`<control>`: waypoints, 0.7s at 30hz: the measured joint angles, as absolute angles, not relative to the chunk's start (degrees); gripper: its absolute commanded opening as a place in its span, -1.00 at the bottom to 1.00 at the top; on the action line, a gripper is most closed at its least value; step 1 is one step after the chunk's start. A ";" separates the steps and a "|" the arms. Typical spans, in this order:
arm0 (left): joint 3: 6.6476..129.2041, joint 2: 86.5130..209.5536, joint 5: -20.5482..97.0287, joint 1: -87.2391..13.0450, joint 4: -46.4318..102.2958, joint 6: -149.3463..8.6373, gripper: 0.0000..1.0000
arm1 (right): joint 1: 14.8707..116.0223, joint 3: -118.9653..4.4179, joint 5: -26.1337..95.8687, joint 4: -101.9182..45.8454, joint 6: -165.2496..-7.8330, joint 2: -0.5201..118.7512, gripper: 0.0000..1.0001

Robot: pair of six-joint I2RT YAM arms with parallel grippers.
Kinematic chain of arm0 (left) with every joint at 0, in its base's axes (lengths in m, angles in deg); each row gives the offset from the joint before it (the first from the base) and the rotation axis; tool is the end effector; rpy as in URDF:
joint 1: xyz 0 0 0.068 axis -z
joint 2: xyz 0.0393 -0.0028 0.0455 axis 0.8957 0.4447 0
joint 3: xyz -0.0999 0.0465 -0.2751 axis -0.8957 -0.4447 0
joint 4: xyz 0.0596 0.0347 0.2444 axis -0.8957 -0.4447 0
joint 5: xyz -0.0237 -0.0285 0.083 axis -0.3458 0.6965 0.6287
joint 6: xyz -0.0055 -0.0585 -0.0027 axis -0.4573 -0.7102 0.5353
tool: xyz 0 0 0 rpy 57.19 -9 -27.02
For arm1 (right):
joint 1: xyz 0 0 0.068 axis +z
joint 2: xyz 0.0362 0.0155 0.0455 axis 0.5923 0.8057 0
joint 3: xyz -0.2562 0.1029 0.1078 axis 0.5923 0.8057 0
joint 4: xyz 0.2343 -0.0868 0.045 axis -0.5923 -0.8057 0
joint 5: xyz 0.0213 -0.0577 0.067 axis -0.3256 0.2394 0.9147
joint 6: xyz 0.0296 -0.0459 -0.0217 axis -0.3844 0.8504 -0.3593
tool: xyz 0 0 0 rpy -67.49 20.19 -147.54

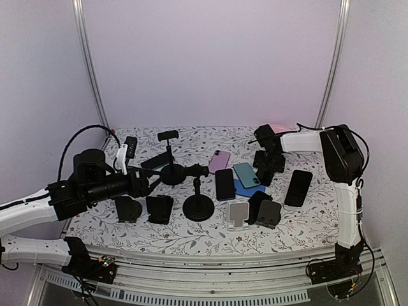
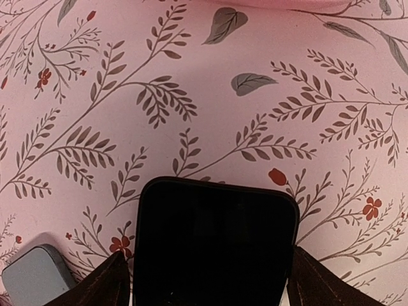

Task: Place the phone on the phone stand
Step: Move the phone to the center of the board.

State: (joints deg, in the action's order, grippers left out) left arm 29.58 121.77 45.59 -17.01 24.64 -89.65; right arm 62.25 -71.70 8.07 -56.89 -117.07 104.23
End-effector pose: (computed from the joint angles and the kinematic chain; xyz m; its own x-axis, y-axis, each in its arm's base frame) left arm 0.1284 -0.1367 0.2936 -0.5457 -0.1699 -0.8206 0.5322 0.6861 -0.4960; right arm 0.4236 0.1905 0.1509 -0.8276 0.2348 -0.5098 0.2654 0.9640 0.0132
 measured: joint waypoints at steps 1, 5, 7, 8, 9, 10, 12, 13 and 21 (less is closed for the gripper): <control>29.62 121.99 45.57 -17.01 24.62 -89.74 0.35 | 62.34 -71.70 8.11 -56.83 -116.79 104.23 0.61; 29.67 122.62 45.35 -17.01 24.64 -90.33 0.34 | 62.97 -71.70 8.46 -55.95 -115.54 104.36 0.42; 29.67 122.82 44.98 -17.01 24.83 -90.83 0.33 | 63.37 -71.83 9.10 -55.17 -114.82 104.44 0.34; 29.65 122.95 44.50 -17.01 25.14 -91.22 0.33 | 63.54 -71.96 9.45 -54.90 -114.36 104.47 0.29; 29.60 123.08 44.06 -17.01 25.56 -91.66 0.33 | 63.74 -72.05 9.77 -54.64 -113.86 104.51 0.23; 29.49 123.22 43.63 -17.01 26.28 -92.03 0.33 | 63.94 -72.09 10.04 -54.47 -113.35 104.53 0.17; 29.21 123.39 42.82 -16.99 27.41 -92.99 0.32 | 64.22 -72.12 10.28 -54.23 -112.54 104.53 0.13; 28.88 123.41 42.60 -16.92 28.16 -93.39 0.32 | 64.33 -72.14 10.34 -54.10 -112.11 104.53 0.12; 27.37 125.01 42.88 -13.36 31.96 -95.70 0.32 | 64.85 -72.14 10.23 -53.68 -109.68 101.23 0.09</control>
State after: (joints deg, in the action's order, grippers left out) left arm 27.37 125.01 42.88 -13.36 31.96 -95.70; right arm 64.85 -72.14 10.23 -53.68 -109.68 101.23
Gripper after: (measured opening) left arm 0.662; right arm 0.563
